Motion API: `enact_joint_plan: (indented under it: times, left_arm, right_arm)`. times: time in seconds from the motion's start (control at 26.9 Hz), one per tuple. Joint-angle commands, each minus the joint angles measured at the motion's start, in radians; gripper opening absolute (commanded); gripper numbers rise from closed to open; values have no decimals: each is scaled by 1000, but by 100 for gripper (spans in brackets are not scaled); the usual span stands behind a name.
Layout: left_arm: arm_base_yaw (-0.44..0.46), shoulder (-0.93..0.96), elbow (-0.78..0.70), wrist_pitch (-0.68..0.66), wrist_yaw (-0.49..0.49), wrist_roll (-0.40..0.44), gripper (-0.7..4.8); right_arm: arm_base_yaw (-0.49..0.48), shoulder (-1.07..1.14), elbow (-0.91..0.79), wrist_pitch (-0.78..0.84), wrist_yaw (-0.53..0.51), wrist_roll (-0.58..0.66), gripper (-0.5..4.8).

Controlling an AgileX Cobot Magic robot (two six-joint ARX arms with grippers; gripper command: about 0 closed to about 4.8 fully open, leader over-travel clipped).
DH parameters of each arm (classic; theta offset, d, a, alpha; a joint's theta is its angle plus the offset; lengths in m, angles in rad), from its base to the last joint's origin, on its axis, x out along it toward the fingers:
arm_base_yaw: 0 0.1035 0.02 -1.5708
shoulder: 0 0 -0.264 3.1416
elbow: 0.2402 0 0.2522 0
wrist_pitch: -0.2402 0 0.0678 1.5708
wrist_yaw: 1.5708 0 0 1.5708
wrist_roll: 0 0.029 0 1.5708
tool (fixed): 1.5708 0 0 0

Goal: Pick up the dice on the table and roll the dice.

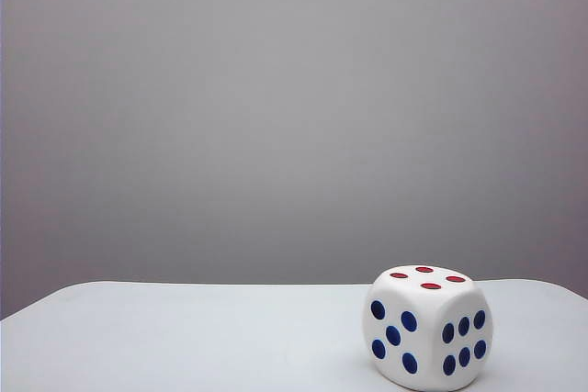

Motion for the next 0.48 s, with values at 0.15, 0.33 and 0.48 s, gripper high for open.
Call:
enact_joint_plan:
  times: [0.15,0.33,0.48]
  left_arm:
    - [0,142,206,-54,79,-25,-6]
    - [0,322,346,-80,171,-25,-6]
    - [-1,449,470,-169,206,14,-6]
  right_arm:
    - [0,188,101,84,-27,52,-2]
    - [0,424,235,120,-58,8,-1]
    - [-2,672,384,107,-181,-74,-1]
